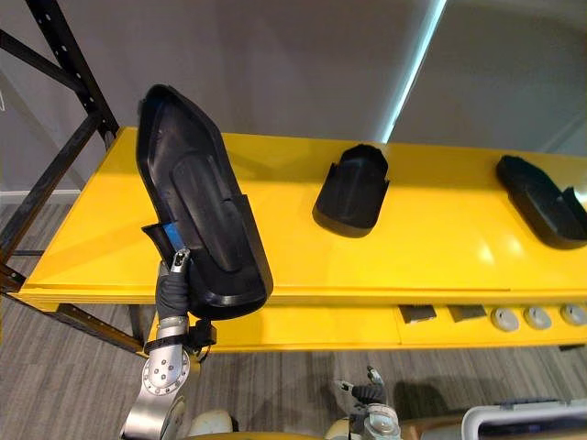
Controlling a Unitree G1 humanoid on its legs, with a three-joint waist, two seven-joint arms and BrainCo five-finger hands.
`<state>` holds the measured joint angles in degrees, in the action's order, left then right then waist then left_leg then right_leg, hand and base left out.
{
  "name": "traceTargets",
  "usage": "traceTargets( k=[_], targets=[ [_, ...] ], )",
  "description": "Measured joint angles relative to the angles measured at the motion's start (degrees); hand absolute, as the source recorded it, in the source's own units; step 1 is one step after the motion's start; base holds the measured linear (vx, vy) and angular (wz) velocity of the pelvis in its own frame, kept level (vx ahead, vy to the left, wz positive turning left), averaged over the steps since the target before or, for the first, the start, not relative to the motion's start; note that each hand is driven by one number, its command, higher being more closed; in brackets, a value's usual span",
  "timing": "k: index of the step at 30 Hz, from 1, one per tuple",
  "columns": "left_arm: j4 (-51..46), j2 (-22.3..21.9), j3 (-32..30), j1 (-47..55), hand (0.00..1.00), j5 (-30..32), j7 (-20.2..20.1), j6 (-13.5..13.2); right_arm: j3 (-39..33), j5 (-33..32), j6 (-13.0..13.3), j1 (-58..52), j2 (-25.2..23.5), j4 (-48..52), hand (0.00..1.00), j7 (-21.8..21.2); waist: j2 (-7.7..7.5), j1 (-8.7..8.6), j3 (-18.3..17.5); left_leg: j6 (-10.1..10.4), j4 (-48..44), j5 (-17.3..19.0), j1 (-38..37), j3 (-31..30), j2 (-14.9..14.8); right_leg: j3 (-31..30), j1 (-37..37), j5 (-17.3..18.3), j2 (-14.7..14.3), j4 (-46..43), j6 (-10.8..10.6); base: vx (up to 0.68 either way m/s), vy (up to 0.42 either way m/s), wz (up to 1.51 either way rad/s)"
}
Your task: Walk over and take plastic housings, then place them on the shelf
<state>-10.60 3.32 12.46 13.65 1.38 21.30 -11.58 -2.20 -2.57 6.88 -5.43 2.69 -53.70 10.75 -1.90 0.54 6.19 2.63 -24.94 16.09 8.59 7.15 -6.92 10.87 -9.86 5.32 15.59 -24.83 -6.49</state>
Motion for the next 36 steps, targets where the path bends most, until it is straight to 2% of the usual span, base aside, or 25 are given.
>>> traceTargets(
  k=[1,2,3,5,8,15,23,28,30,33,36],
  targets=[
    [0.1,0.0,0.1,0.2,1.0,0.3,0.0,0.1,0.0,0.0,0.0,-0.4,0.0,0.4,0.0,-0.1,-0.36,-0.03,-0.2,-0.2,0.3,-0.1,-0.2,0.3,0.6,-1.3,-0.1,3.3,-1.4,-1.3,-0.1,-0.05,0.014,0.01],
    [0.1,-0.1,0.8,0.1,1.0,1.3,0.0,0.1,0.1,0.0,0.0,-1.3,0.0,1.2,0.0,-0.5,-0.88,-0.24,-0.4,-0.5,0.3,-0.3,-0.2,0.2,1.8,-2.7,0.8,8.2,-4.0,-0.9,-0.1,-0.08,-0.006,0.2],
    [0.0,-0.7,1.3,0.0,1.0,1.9,-0.1,0.1,0.1,-0.1,0.0,-1.4,0.0,1.2,0.0,-0.9,-0.81,-0.69,-0.3,-0.7,0.2,-0.4,-0.2,-0.7,2.2,-6.0,1.2,10.1,-6.3,-0.2,0.1,-0.07,-0.003,0.34],
    [-0.1,-1.1,1.6,0.0,1.0,2.5,-0.2,0.1,-0.1,-0.2,0.1,-1.7,-0.5,2.3,0.0,-0.9,-0.11,-1.54,0.0,-0.4,0.2,-1.1,-0.2,-2.2,2.3,-8.9,2.0,10.3,-8.6,0.1,1.0,-0.06,-0.039,0.37],
    [-0.7,-2.3,1.5,0.0,1.0,4.0,-0.6,0.2,-0.2,-0.2,0.0,-2.6,-0.6,3.6,0.0,-0.9,0.32,-1.18,-0.3,0.6,2.5,-3.0,-1.2,-2.7,1.8,-7.3,3.9,9.0,-9.4,2.3,1.8,0.0,-0.074,0.18],
    [-1.9,-3.1,-0.8,0.3,1.0,4.0,-1.2,0.3,-0.1,-0.3,0.0,-3.5,-3.0,5.9,0.0,-0.9,-0.57,0.24,-1.4,2.5,8.1,-6.1,-3.4,-1.5,-1.4,-7.1,6.7,4.7,-12.4,9.4,3.9,-0.01,-0.061,-0.07],
    [-0.6,-2.8,-4.2,-0.1,1.0,7.6,-1.3,2.8,-0.1,-0.2,0.0,-6.3,-2.9,6.1,0.0,-1.0,-1.25,0.29,-4.7,2.5,13.3,-8.1,-5.3,1.1,-2.0,-9.1,8.9,0.7,-13.3,16.6,3.8,-0.02,-0.002,-0.14],
    [7.8,-0.2,-9.2,-8.5,1.0,11.3,-0.9,6.9,0.0,0.0,-0.1,-6.7,-2.6,5.7,0.0,-2.4,-0.77,-0.02,-5.8,2.9,18.7,-11.3,-8.3,1.4,-1.6,-9.1,10.3,-1.0,-13.3,19.6,3.9,0.0,-0.004,-0.01],
    [11.9,1.5,-11.8,-13.4,1.0,13.0,-0.1,9.0,0.0,0.3,-0.4,-6.0,-2.1,5.5,0.0,-3.4,-0.16,-0.81,-5.8,3.1,22.2,-13.8,-9.4,1.2,-1.1,-8.8,10.3,-2.0,-13.5,21.1,4.2,-0.02,-0.02,0.05],
    [16.9,3.3,-13.8,-17.9,1.0,13.6,0.1,10.6,0.1,1.0,-0.7,-5.1,-1.2,4.7,0.0,-3.7,0.89,-1.97,-5.8,3.3,25.3,-16.0,-9.6,0.8,-1.2,-8.0,9.6,-2.9,-13.9,21.9,4.4,-0.05,-0.029,0.07],
    [21.4,5.4,-15.4,-21.2,1.0,15.2,0.1,12.5,0.1,1.1,-0.9,-5.1,-0.9,4.4,0.0,-4.7,1.15,-2.79,-5.6,3.4,27.4,-17.4,-10.3,0.8,-1.3,-8.0,9.5,-3.7,-14.5,22.7,4.7,-0.06,-0.032,-0.02]
  ],
)
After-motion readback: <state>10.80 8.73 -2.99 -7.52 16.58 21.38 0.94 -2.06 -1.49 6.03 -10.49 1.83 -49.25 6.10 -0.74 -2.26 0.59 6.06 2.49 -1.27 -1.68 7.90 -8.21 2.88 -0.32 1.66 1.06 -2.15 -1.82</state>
